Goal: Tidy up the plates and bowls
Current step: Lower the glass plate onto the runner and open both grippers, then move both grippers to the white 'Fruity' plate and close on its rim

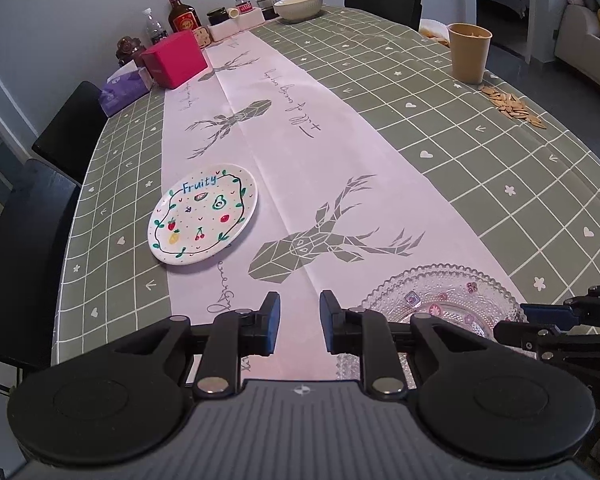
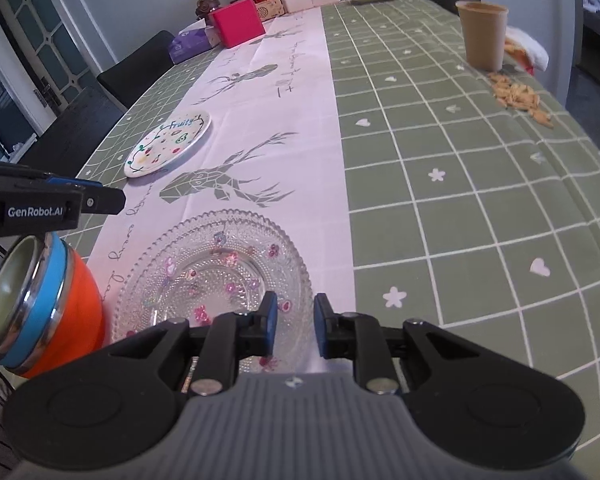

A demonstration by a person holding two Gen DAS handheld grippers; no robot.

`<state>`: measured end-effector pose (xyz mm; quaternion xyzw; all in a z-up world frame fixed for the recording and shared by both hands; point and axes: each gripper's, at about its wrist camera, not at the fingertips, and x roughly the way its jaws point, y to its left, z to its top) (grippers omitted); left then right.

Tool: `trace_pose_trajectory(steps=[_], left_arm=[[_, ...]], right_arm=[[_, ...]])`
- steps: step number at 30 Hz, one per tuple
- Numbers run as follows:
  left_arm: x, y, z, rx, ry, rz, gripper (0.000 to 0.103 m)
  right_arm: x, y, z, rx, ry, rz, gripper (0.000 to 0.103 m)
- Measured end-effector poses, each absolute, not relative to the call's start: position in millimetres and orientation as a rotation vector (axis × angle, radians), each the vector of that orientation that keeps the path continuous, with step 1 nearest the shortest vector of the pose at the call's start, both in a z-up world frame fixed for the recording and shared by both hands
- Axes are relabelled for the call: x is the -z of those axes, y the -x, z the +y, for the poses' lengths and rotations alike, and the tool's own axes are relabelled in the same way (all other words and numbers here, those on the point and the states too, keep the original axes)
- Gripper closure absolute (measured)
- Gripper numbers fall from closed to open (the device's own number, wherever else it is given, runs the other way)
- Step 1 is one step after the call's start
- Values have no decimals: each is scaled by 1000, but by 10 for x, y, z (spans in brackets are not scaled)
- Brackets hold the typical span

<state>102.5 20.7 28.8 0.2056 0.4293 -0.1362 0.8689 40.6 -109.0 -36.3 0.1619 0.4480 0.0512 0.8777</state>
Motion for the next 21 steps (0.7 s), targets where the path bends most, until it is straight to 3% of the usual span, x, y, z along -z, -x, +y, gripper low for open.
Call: trace_pose_trajectory(steps=[1,3,10,16,18,21], left_arm=[[-301,-1028,221,286,-424,896,75],[-332,-1035,249,289,-414,892,73],[-472,-1069,400,306,-341,859,68],[-645,-1174,656,311,-245,853,62],[-708,-1233,774,298,-216,842,61],[-761,-1346,938,311,-219,839,56]], right_arm=[[358,-407,-1085,-105,-331,940,80],[318,-392,-1045,-89,-274,921,67],[107,-388,-1094,-77,-252,831,50],[-129,-470,-1033,-123,-184,774,25],[-210,-538,-1012,-123,-166,761,12],[-333,-698,-994,-146,-161,743,10]])
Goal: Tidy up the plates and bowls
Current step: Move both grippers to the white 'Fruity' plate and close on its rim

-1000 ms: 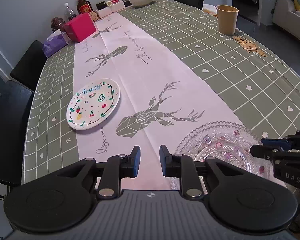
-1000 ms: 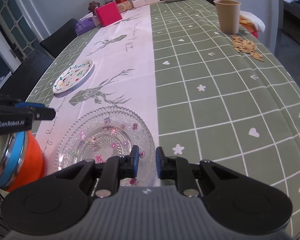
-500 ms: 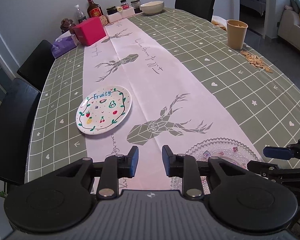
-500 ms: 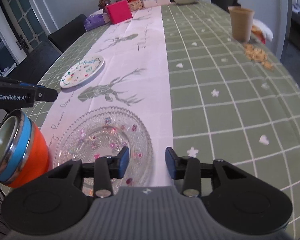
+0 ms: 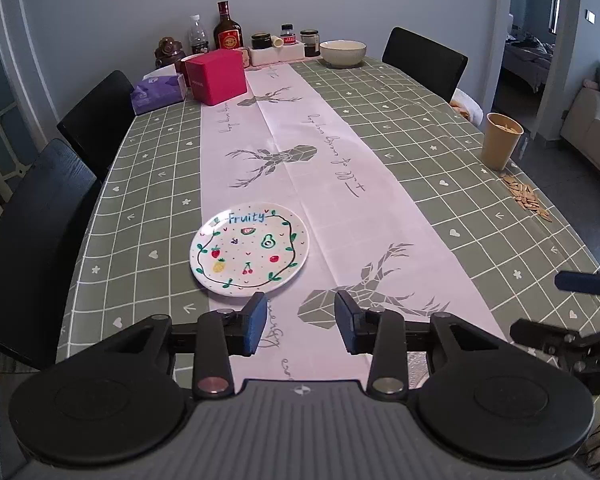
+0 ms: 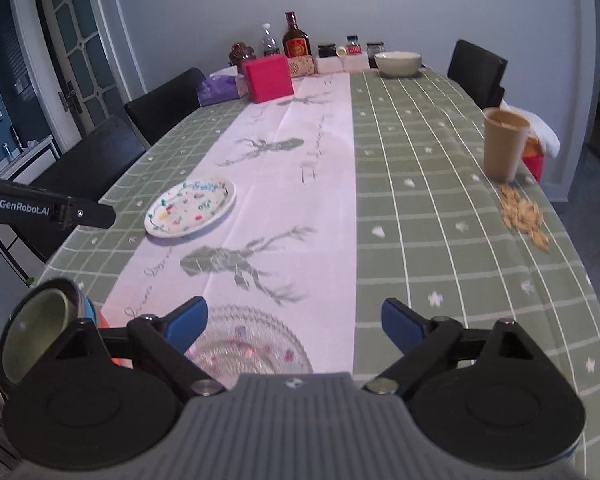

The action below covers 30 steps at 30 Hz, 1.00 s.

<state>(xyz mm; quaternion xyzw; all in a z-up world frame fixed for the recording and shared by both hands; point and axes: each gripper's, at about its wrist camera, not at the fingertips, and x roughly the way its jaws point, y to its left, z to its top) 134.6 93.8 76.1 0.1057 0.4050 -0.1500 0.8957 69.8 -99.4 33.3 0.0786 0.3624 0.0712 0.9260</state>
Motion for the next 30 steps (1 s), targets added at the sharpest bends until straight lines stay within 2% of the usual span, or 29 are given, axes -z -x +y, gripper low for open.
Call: trace_pose_trajectory(steps=[8,13,17,20,22,24,27,30], left_arm=[[-677,-1772,1435,302,-150,914,55],[-505,-2074,1687,248,-46,982,55],[-397,-2212,1726,185,-68,899,55],[-261,-2349,1755,190,-47,918,55],[-150,-2459,1793,199,-31,949,55],[-58,-2558,1841,186,-5,974,55],[-1,-2669,1918,184,37,1001,55],[39,-2753,2025,219,118,996,55]], right_arm=[[-401,-1290,-859,-294,-208,820,12],[-349,-1646,-725,-361,-262,848,16],[-238,-1923,-672,-381,-324,868,22],[-130,-2136,-647,-381,-355,868,27],[-44,-2291,-653,-387,-380,862,33],[55,-2438,-675,-380,-428,871,45],[241,-2648,-731,-372,-548,908,53],[402,-2808,-751,-384,-631,925,55]])
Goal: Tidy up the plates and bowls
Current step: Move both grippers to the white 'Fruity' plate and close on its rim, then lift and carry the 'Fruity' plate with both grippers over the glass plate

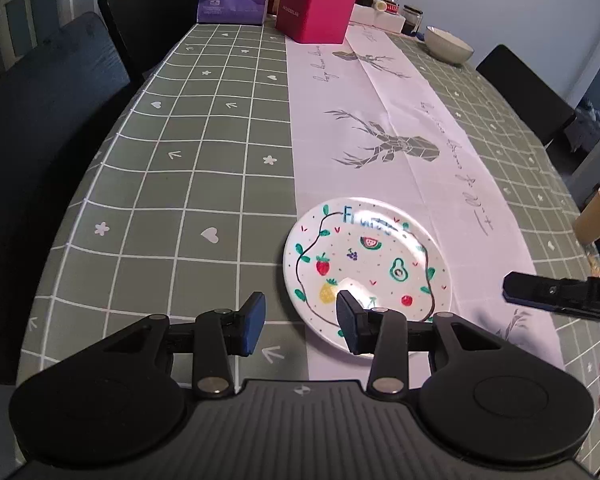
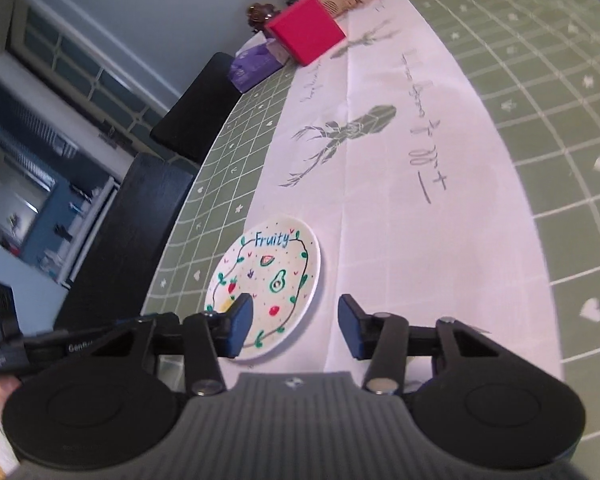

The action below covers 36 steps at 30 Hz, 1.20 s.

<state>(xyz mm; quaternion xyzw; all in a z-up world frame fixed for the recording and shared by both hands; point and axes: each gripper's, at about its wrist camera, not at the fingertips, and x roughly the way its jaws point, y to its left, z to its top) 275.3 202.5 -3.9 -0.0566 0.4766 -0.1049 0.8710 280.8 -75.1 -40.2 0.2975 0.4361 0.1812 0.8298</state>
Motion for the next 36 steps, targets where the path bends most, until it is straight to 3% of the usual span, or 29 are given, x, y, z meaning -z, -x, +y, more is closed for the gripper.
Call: trace_pose_trajectory(steps=[8,18,24,26,29,36], left_arm=[[335,-3018,2192,270,269,1021,56],[507,-3095,2345,285,359,1019,56],[520,-3153,2353,276,394,1016,56],[512,-3154,2327,272,368,1015,60],[509,-3144,2278,247,315,1003,72],[514,-3134,2278,253,302,994,76]], right_arm=[[742,-3095,-784,-384,-845,977,56],[945,-3223,-686,-394,-892,1001,74],[998,-3285,-704,-402,-941,1009,78],[1017,-3288,-725,-401,-946,1019,83],[1065,-3283,-761,-376,-957,1042,102],[1088,-3269,-767,-402,-945,1029,102]])
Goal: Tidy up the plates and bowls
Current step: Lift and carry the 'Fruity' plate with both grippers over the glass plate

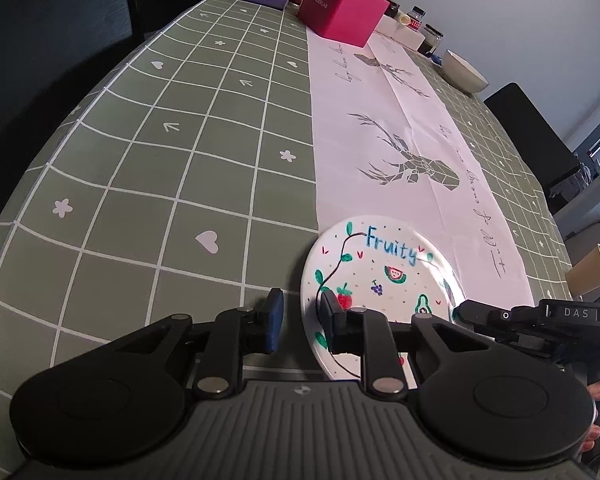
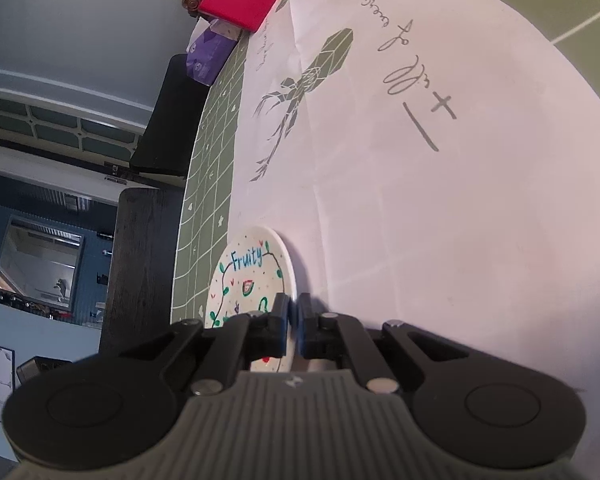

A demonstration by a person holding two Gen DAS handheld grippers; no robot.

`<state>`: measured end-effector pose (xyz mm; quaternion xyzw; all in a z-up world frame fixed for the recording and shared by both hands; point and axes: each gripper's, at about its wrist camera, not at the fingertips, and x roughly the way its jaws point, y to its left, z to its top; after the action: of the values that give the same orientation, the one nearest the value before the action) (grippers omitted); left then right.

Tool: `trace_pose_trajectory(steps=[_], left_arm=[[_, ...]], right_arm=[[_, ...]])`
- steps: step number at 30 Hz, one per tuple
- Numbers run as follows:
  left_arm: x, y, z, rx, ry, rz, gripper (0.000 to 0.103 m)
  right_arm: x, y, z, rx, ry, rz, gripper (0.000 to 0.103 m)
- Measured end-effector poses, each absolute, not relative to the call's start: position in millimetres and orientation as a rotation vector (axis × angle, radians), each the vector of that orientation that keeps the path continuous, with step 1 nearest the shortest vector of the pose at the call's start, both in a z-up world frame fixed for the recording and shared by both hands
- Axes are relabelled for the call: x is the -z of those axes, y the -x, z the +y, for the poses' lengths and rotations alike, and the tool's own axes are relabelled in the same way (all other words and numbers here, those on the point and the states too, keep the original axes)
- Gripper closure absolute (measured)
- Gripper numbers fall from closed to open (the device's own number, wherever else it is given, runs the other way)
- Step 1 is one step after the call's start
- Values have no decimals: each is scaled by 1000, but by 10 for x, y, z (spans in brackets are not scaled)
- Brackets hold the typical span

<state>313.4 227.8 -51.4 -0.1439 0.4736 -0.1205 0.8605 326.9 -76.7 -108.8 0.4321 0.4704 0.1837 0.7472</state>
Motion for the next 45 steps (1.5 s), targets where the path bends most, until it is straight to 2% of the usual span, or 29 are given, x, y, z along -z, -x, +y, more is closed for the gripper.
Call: trace_pose_trajectory(steps=[7,10,15,17,20,25,27,34,45], left_arm=[[538,-3088,2268,281,306,961,75],[582,-3110,2361,316,434,978,67],[638,-3155,2476,313,560,996,67],[646,-3137,2482,299,591,988,77],[634,-3098,2432,291,545,973,84],[580,-3050,2413,349,529,943,85],[523,-3038,2427,374,566,926,92],[311,-2939,2267,411,563,872,97],[93,-2683,1962,482,573,964,97]], right_arm=[[1129,-3262,-795,-397,-981,1028,103],[1154,-3258,-821,-400,-996,1029,103],[1173,-3255,-838,-401,-1016,1029,103],[1166,-3245,-832,-401,-1011,1024,103],[1154,-3188,-819,-381,-1010,983,103],[1122,-3073,-831,-345,-1002,937,101],[1138,-3050,-900,-335,-1042,944,101],[956,-2874,-1053,-313,-1077,913,100],[514,-2243,-1372,-293,-1108,830,101]])
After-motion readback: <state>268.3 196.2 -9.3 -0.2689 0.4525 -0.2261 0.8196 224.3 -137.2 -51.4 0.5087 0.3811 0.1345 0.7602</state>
